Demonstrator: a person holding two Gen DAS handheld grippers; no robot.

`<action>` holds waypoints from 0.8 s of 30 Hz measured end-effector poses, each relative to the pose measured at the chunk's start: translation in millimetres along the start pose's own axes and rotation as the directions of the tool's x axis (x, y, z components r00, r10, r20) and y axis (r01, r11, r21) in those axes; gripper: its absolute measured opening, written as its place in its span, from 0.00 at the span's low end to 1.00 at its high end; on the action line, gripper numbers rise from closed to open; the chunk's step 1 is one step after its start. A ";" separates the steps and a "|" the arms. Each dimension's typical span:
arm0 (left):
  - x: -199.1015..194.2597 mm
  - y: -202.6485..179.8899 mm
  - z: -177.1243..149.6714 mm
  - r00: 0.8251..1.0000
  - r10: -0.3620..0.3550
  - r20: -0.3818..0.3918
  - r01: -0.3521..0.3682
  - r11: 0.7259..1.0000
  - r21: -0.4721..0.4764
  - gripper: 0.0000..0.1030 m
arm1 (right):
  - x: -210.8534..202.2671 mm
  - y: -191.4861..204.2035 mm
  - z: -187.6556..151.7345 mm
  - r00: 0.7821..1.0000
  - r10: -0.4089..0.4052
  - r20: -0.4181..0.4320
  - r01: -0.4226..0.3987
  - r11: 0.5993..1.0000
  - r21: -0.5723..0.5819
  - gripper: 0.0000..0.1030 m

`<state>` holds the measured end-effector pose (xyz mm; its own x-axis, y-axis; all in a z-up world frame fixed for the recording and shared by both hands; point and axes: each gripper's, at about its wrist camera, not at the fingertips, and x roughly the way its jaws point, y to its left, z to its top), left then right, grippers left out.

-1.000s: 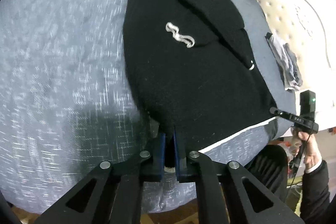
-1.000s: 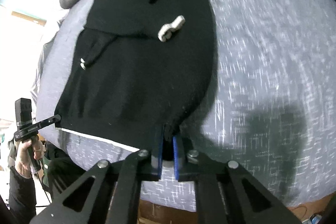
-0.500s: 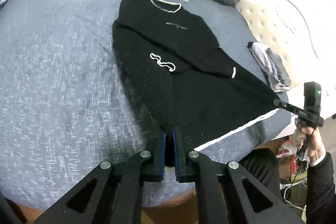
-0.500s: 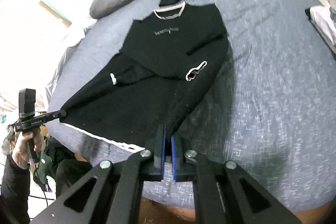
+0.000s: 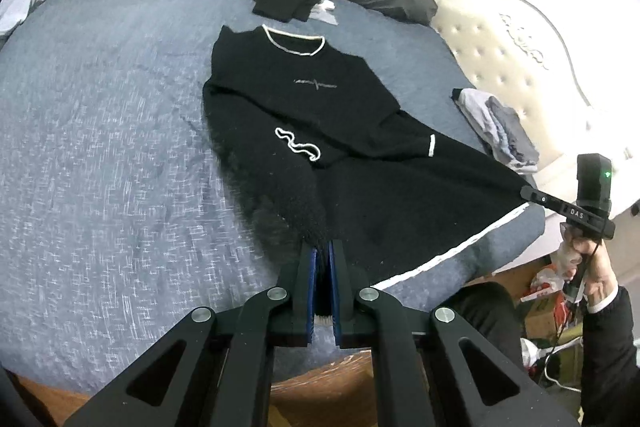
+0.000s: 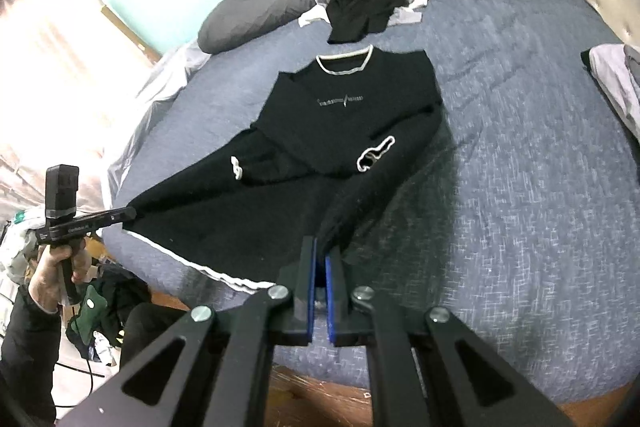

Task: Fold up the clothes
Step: 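Lift the hem with both tools and carry it toward the collar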

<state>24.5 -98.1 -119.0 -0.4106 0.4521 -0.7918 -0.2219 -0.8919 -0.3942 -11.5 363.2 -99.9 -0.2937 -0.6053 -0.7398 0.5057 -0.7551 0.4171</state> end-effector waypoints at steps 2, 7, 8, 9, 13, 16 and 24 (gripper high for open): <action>-7.8 -1.1 -2.6 1.000 -0.008 0.005 0.008 1.000 -0.002 0.06 | -10.5 4.8 1.0 1.000 0.014 0.016 -0.014 1.000 -0.010 0.03; -32.0 -3.0 -12.1 0.999 -0.024 0.027 0.024 1.000 -0.002 0.06 | -36.8 17.6 2.9 0.997 0.051 0.052 -0.049 0.998 -0.039 0.03; -37.6 -3.6 -14.3 0.999 -0.028 0.034 0.028 1.000 -0.002 0.06 | -42.6 20.9 3.2 0.997 0.059 0.057 -0.056 0.997 -0.048 0.03; -43.2 -4.1 -16.5 0.999 -0.033 0.040 0.033 0.999 -0.002 0.06 | -48.3 24.2 3.4 0.996 0.066 0.062 -0.063 0.996 -0.057 0.03; -65.7 -9.9 -25.3 0.996 -0.056 0.069 0.055 0.998 0.011 0.06 | -72.4 37.1 3.7 0.992 0.089 0.084 -0.081 0.992 -0.093 0.03; -80.8 -16.0 -32.5 0.994 -0.069 0.084 0.067 0.997 0.030 0.06 | -88.6 42.9 2.8 0.989 0.109 0.099 -0.097 0.989 -0.116 0.03; -87.4 -11.1 -28.5 0.992 -0.075 0.096 0.073 0.997 0.022 0.06 | -92.9 39.0 5.8 0.990 0.115 0.079 -0.105 0.988 -0.117 0.03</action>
<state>88.1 -128.2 -58.8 -0.4762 0.5170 -0.7113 -0.2710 -0.8558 -0.4407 30.8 388.5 -11.8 -0.2970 -0.7060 -0.6430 0.6252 -0.6527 0.4279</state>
